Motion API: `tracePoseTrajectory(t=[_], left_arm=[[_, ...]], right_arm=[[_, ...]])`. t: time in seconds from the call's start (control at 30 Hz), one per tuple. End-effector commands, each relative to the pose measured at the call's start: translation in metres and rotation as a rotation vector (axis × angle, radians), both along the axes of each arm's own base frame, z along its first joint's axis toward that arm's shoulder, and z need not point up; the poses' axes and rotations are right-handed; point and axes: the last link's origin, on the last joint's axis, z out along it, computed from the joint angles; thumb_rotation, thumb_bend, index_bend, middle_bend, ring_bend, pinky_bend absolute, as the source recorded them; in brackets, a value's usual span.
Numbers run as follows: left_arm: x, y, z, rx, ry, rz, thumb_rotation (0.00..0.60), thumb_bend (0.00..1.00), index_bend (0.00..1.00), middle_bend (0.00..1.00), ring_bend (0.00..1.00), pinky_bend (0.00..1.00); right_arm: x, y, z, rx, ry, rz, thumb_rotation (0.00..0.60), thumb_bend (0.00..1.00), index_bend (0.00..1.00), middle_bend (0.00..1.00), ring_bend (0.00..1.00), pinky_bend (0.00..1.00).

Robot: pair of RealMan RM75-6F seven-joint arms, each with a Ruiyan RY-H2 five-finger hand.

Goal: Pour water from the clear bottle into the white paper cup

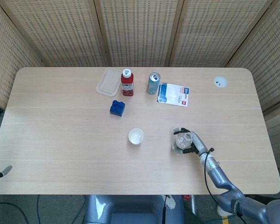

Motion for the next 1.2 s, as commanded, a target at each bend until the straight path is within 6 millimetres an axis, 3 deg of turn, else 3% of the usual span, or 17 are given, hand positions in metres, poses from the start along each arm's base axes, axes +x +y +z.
tracePoseTrajectory(t=[0.03, 0.2, 0.43, 0.7, 0.77, 1.2], left_arm=[[0.0, 0.0, 0.0, 0.0, 0.001, 0.001, 0.6, 0.05, 0.0, 0.0, 0.0, 0.0], [0.0, 0.001, 0.0, 0.0, -0.001, 0.002, 0.6, 0.05, 0.0, 0.0, 0.0, 0.0], [0.001, -0.001, 0.001, -0.001, -0.008, -0.004, 0.6, 0.05, 0.0, 0.0, 0.0, 0.0], [0.001, 0.0, 0.004, 0.0, -0.019, -0.004, 0.6, 0.05, 0.0, 0.0, 0.0, 0.0], [0.0, 0.001, 0.004, -0.001, -0.021, -0.003, 0.6, 0.05, 0.0, 0.0, 0.0, 0.0], [-0.001, 0.002, 0.004, -0.012, -0.035, 0.007, 0.6, 0.05, 0.0, 0.0, 0.0, 0.0]], right_arm=[[0.001, 0.0, 0.0, -0.018, -0.003, 0.002, 0.6, 0.26, 0.55, 0.55, 0.39, 0.52], [0.008, 0.0, 0.007, -0.055, 0.006, 0.05, 0.6, 0.41, 0.57, 0.57, 0.42, 0.58], [0.026, -0.012, 0.03, -0.137, 0.165, 0.18, 0.6, 0.43, 0.57, 0.57, 0.43, 0.58], [0.048, -0.032, 0.05, -0.229, 0.517, 0.302, 0.6, 0.44, 0.57, 0.58, 0.43, 0.58], [0.056, -0.036, 0.053, -0.252, 0.637, 0.352, 0.6, 0.45, 0.58, 0.59, 0.44, 0.58], [0.096, -0.043, 0.047, -0.274, 1.0, 0.353, 0.6, 0.5, 0.58, 0.6, 0.46, 0.61]])
